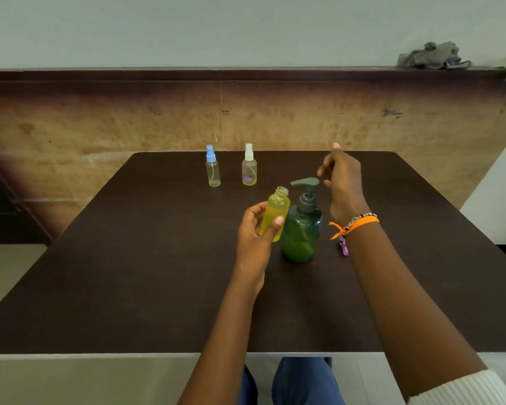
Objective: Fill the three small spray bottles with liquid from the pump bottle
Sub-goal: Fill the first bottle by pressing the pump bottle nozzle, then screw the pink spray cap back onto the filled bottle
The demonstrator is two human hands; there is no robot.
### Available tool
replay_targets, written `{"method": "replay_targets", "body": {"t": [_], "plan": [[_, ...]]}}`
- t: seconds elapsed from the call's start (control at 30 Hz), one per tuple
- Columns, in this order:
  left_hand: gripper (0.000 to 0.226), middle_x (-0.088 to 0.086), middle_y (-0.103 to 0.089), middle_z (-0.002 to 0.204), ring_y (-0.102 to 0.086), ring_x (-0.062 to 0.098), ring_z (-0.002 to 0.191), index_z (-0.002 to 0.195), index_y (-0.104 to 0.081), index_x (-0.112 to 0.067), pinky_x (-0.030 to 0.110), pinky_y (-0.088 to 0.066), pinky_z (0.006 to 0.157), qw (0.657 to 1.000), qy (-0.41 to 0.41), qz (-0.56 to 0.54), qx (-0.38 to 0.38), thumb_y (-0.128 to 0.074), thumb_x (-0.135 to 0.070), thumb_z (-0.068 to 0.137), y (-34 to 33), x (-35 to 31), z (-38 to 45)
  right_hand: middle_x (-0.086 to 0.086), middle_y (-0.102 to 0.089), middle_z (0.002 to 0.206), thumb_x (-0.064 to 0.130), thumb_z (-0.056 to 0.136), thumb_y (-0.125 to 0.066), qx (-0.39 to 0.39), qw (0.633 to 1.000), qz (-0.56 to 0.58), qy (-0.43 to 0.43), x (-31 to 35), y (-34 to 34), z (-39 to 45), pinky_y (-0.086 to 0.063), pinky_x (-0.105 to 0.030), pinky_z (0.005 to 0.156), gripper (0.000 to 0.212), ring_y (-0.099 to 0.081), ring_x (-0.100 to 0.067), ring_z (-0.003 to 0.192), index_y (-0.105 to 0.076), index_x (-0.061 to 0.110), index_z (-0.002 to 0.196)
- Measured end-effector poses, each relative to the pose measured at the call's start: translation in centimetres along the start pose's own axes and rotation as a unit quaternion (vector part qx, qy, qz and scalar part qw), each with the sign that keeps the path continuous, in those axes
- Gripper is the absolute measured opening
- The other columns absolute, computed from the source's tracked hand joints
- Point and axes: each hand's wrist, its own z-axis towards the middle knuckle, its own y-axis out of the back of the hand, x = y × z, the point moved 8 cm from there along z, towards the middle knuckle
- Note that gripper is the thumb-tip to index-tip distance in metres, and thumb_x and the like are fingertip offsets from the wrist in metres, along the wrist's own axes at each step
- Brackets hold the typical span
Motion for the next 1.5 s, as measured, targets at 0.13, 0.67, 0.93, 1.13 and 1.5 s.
{"method": "replay_targets", "body": {"t": [0.13, 0.67, 0.93, 1.13, 1.5], "plan": [[0.030, -0.008, -0.064, 0.105, -0.061, -0.005, 0.092, 0.120, -0.054, -0.017, 0.013, -0.048, 0.074, 1.000, 0.006, 0.021, 0.014, -0.057, -0.010, 0.091, 0.5, 0.5, -0.7, 0.002, -0.051, 0.061, 0.021, 0.095, -0.045, -0.031, 0.997, -0.069, 0.026, -1.9, 3.4, -1.2, -0.033, -0.027, 0.062, 0.036, -0.043, -0.009, 0.062, -0.046, 0.018, 0.060], [0.034, -0.001, -0.064, 0.115, -0.060, 0.004, 0.103, 0.120, -0.054, -0.019, 0.019, -0.048, 0.082, 0.998, 0.042, 0.043, 0.015, -0.060, -0.007, 0.088, 1.7, 4.3, -3.1, -0.016, -0.057, 0.107, 0.010, 0.086, -0.058, -0.093, 0.911, -0.397, 0.058, -10.9, 7.2, -5.0, -0.035, -0.037, 0.080, 0.016, -0.049, -0.037, 0.099, -0.050, 0.004, 0.099], [0.034, 0.000, -0.065, 0.111, -0.061, 0.002, 0.097, 0.118, -0.055, -0.017, 0.014, -0.048, 0.076, 0.999, 0.038, 0.030, -0.002, -0.060, -0.004, 0.088, 2.1, 4.4, -3.2, 0.004, -0.059, 0.095, 0.003, 0.087, -0.060, -0.076, 0.977, -0.182, 0.081, -6.7, 8.5, -8.3, -0.045, -0.020, 0.071, 0.021, -0.057, -0.011, 0.085, -0.053, 0.019, 0.099], [0.033, -0.001, -0.066, 0.108, -0.061, 0.006, 0.096, 0.112, -0.056, -0.023, 0.022, -0.048, 0.079, 0.999, 0.037, 0.036, -0.004, -0.061, -0.003, 0.087, 2.1, 4.6, -3.2, 0.002, -0.057, 0.107, 0.003, 0.087, -0.060, -0.031, 0.969, -0.169, 0.178, -0.7, 9.2, -12.6, -0.047, -0.009, 0.075, 0.026, -0.056, 0.000, 0.093, -0.055, 0.022, 0.104], [0.037, 0.001, -0.065, 0.112, -0.061, 0.004, 0.098, 0.110, -0.058, -0.027, 0.018, -0.048, 0.080, 0.999, 0.027, 0.032, 0.006, -0.063, -0.001, 0.084, 1.9, 4.2, -3.4, -0.003, -0.063, 0.098, -0.008, 0.084, -0.057, 0.081, 0.885, -0.288, 0.357, 4.2, 3.2, -13.8, -0.045, -0.011, 0.079, 0.024, -0.056, -0.003, 0.089, -0.063, 0.007, 0.102]]}}
